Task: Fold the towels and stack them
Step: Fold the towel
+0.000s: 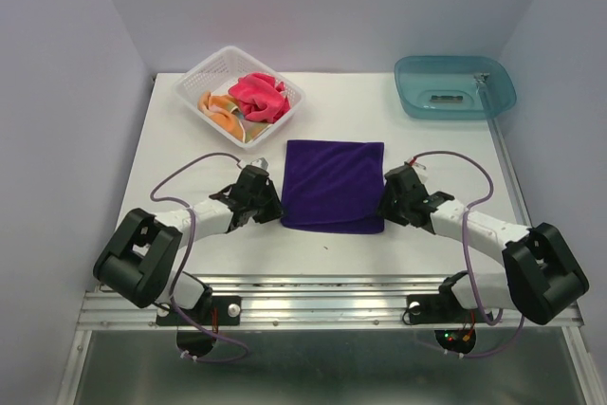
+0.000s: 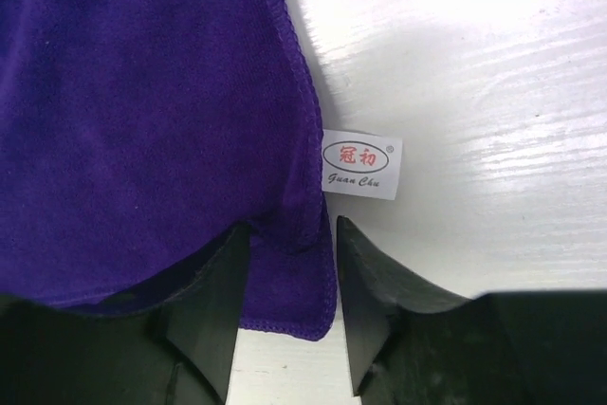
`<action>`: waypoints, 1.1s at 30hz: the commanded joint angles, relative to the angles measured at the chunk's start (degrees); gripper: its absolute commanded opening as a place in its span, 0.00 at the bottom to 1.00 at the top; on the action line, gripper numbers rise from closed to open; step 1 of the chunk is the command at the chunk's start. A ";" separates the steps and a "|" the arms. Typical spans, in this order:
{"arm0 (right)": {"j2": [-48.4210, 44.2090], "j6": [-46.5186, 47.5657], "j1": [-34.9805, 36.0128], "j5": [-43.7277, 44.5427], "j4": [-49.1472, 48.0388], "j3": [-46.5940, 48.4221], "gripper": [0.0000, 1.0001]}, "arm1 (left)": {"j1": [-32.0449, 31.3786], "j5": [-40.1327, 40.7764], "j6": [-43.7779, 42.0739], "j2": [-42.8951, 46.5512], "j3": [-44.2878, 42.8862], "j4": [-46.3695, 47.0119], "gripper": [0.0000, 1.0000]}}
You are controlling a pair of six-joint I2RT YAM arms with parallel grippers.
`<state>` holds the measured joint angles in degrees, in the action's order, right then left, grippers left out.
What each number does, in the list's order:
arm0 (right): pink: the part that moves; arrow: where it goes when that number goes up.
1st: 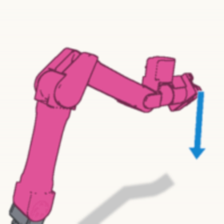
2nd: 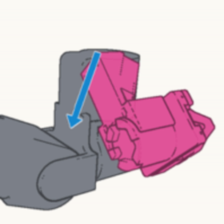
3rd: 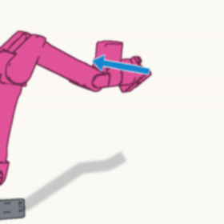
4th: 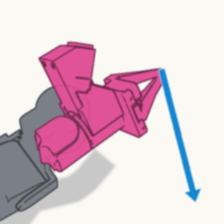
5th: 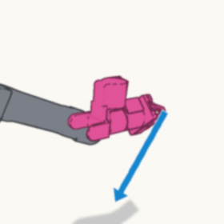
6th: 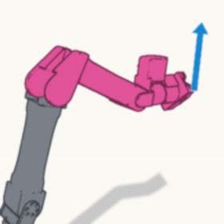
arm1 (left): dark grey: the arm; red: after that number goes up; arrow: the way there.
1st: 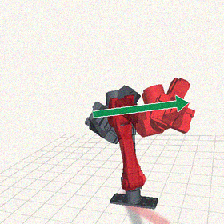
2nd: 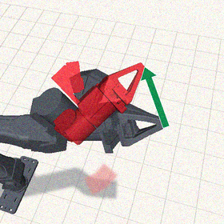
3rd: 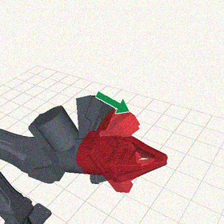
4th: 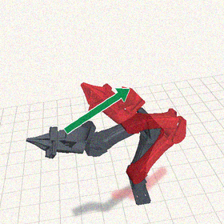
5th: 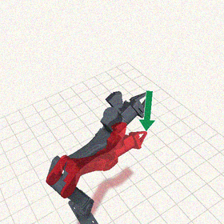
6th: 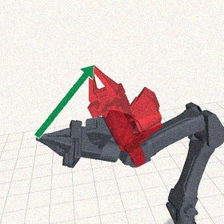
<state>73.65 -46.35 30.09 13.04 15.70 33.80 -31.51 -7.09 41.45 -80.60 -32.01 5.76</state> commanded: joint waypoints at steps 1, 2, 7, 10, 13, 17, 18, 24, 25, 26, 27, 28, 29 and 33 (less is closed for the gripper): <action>-0.87 -0.67 0.24 0.06 -4.36 1.97 0.42 | -0.31 1.03 -0.58 -0.52 -1.39 0.48 0.23; -0.87 -0.67 0.24 0.23 -4.45 1.88 0.39 | -0.31 1.03 -0.58 -0.61 -1.30 0.48 0.20; -0.70 -0.85 0.24 0.32 -2.35 2.49 0.20 | -0.31 1.03 -0.41 -0.70 -1.21 0.48 0.11; -2.01 -1.11 0.24 -0.29 -0.50 2.67 0.02 | -0.31 1.12 -0.14 -0.44 -1.13 0.31 0.05; -4.82 -1.46 0.32 -1.96 0.73 2.32 0.01 | -0.31 1.20 0.03 -0.26 -1.30 0.04 0.00; -7.81 -1.20 0.32 -8.01 1.34 1.71 0.01 | -0.31 1.55 0.38 0.61 -1.39 -0.92 0.00; -8.08 -1.29 0.32 -9.07 1.26 1.53 0.01 | -0.31 1.64 0.73 0.88 -1.39 -1.27 0.00; -8.78 -2.34 0.32 -9.71 2.66 -1.02 0.01 | -0.31 2.87 1.17 2.64 -1.13 -2.33 0.00; -8.61 -2.43 0.24 -9.35 3.01 -1.28 0.01 | -0.31 3.05 1.26 2.64 -0.95 -2.51 0.00; -8.00 -2.52 0.24 -9.09 3.54 -1.63 0.01 | -0.22 3.22 1.35 2.64 -0.86 -2.59 0.00; -7.73 -2.52 0.32 -9.08 3.46 -1.98 0.01 | -0.22 3.31 1.35 2.38 -0.77 -2.60 0.00; -7.29 -2.61 0.24 -8.82 3.37 -3.03 0.01 | -0.31 3.31 1.26 2.20 -0.60 -2.86 0.00; -7.12 -2.78 0.32 -8.12 3.11 -3.47 0.01 | -0.22 3.40 1.26 2.03 -0.42 -2.95 0.00; -5.62 -3.13 0.24 -7.24 3.46 -4.62 0.01 | -0.22 4.37 1.61 1.93 -0.25 -3.56 0.00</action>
<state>66.94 -48.53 30.09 4.49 17.98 30.76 -31.51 -4.82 42.65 -79.75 -32.03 3.77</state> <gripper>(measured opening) 0.026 0.134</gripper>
